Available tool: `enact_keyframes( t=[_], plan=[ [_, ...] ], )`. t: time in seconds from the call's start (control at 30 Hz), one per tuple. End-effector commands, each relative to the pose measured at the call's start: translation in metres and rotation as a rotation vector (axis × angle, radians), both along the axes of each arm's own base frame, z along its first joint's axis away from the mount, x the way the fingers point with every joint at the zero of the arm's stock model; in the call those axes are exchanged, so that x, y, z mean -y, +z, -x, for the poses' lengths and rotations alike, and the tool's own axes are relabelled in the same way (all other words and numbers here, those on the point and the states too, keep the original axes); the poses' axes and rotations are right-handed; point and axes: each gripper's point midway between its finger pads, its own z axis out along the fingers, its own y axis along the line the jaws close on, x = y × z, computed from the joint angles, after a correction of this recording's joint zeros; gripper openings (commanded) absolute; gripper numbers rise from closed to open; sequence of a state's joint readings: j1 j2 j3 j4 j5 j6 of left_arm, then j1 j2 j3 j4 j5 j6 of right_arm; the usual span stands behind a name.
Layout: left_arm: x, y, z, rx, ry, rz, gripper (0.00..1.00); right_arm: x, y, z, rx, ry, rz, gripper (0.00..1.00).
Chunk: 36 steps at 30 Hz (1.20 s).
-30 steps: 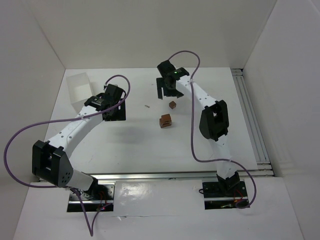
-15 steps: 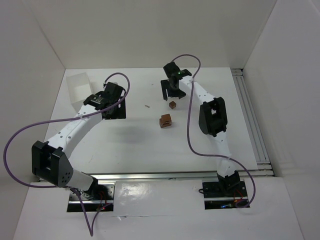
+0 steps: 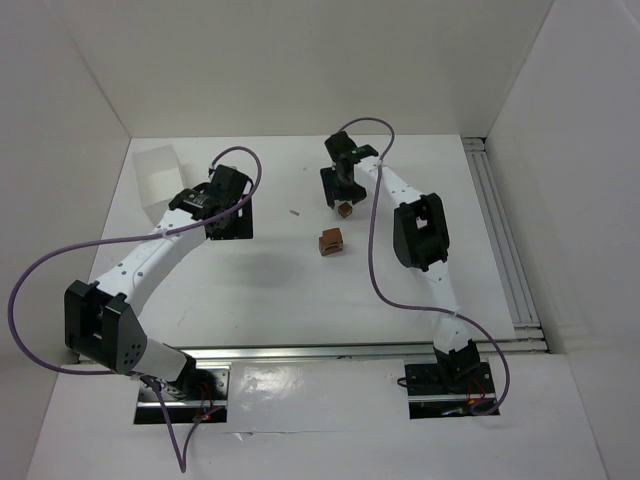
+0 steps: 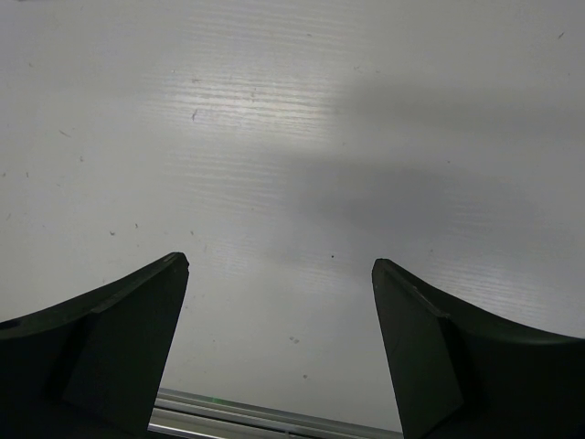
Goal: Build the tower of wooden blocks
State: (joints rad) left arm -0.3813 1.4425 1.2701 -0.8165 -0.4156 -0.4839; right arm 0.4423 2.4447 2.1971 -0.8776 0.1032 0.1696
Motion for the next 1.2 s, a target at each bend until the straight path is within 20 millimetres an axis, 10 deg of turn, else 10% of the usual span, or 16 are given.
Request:
enact_keyframes(
  t=[0.0,0.67,1.17],
  plan=[
    [0.002,0.012,-0.007,0.036,0.023,0.012,0.94,-0.003,0.002,-0.008,0.032,0.012,-0.018,0.67],
    [0.002,0.012,-0.007,0.036,0.023,0.012,0.94,-0.006,0.013,0.003,0.047,0.006,-0.015,0.48],
    [0.007,0.011,-0.006,0.034,0.017,0.025,0.94,-0.007,0.029,-0.004,0.093,-0.003,-0.001,0.55]
  ],
)
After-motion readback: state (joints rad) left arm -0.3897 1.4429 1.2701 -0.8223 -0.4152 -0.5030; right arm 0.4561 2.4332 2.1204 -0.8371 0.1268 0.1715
